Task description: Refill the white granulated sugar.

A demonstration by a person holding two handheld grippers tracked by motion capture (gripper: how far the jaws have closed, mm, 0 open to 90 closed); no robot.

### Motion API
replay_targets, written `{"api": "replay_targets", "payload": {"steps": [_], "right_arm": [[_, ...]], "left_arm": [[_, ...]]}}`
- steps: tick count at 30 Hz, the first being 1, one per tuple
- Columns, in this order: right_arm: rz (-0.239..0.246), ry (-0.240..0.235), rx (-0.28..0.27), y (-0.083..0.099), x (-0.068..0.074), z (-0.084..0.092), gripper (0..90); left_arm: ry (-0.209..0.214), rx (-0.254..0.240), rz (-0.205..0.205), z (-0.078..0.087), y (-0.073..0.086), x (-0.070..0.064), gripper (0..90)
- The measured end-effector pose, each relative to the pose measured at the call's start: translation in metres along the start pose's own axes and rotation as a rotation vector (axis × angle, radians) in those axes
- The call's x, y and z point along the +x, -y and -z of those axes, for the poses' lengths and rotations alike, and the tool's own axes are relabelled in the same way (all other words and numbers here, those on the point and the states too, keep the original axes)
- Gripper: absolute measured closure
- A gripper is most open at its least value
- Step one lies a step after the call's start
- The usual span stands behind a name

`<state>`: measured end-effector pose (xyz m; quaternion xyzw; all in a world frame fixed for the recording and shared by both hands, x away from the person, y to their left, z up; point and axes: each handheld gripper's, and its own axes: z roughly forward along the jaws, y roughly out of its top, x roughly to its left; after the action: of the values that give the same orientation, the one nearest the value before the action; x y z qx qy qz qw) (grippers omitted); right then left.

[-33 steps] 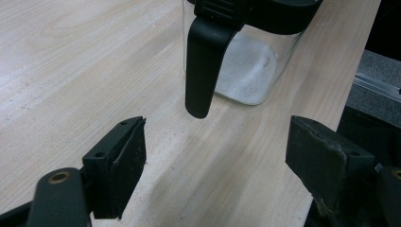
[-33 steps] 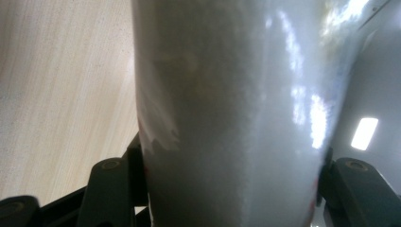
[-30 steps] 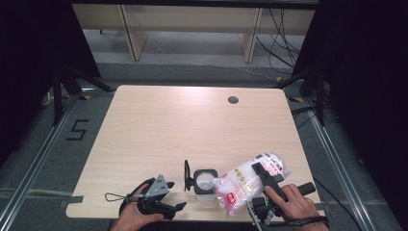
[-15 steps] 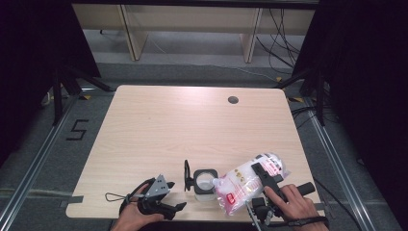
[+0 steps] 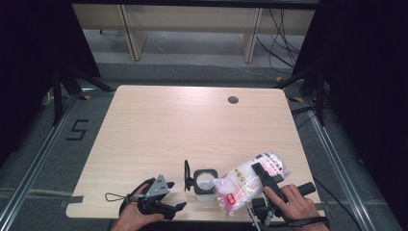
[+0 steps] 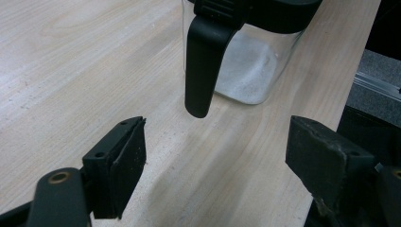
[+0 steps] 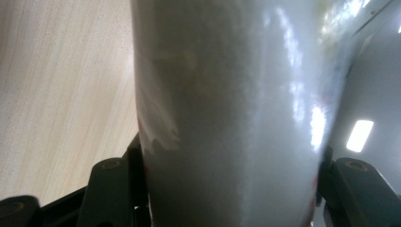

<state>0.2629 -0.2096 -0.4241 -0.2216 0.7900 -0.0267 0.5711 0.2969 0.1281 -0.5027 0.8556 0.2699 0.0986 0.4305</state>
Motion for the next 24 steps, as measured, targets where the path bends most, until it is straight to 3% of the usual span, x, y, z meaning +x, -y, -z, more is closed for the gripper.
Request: {"api": "replay_targets", "payload": {"steps": [3,4,8,15,17,20,21,23,24], "right_arm": [[-0.019,-0.006,0.005,-0.0006,0.0013,0.0007,41.9],[-0.014,-0.005,0.003,-0.0007,0.0011,0.0007,41.9],[-0.031,-0.018,0.015,-0.0014,0.0019,0.002,41.9],[-0.024,-0.003,0.0,-0.0006,0.0017,0.0009,41.9],[-0.018,-0.002,-0.001,-0.0004,0.0012,0.0009,42.0],[-0.014,-0.003,0.0,0.0002,0.0009,0.0007,41.9],[-0.03,-0.017,0.008,-0.0002,0.0011,0.0016,42.0],[-0.032,0.005,-0.014,0.0006,0.001,0.0009,42.0],[-0.032,-0.01,-0.005,0.0008,0.0005,0.0015,42.0]], "left_arm": [[0.001,0.012,-0.008,0.0008,-0.0003,0.001,20.6],[-0.011,-0.008,-0.004,0.0,0.0002,-0.0002,20.6],[-0.011,-0.008,-0.004,0.0,0.0002,-0.0001,20.6],[-0.011,-0.008,-0.005,0.0,0.0002,-0.0002,20.6],[-0.007,-0.008,-0.021,0.0001,-0.0001,0.0008,20.6],[-0.011,-0.009,-0.005,0.0,0.0002,-0.0001,20.6],[-0.01,-0.011,-0.033,0.0003,-0.0004,0.0014,20.6],[-0.01,-0.01,-0.033,0.0004,-0.0004,0.0015,20.6],[-0.011,-0.011,-0.032,0.0004,-0.0004,0.0015,20.6]]}}
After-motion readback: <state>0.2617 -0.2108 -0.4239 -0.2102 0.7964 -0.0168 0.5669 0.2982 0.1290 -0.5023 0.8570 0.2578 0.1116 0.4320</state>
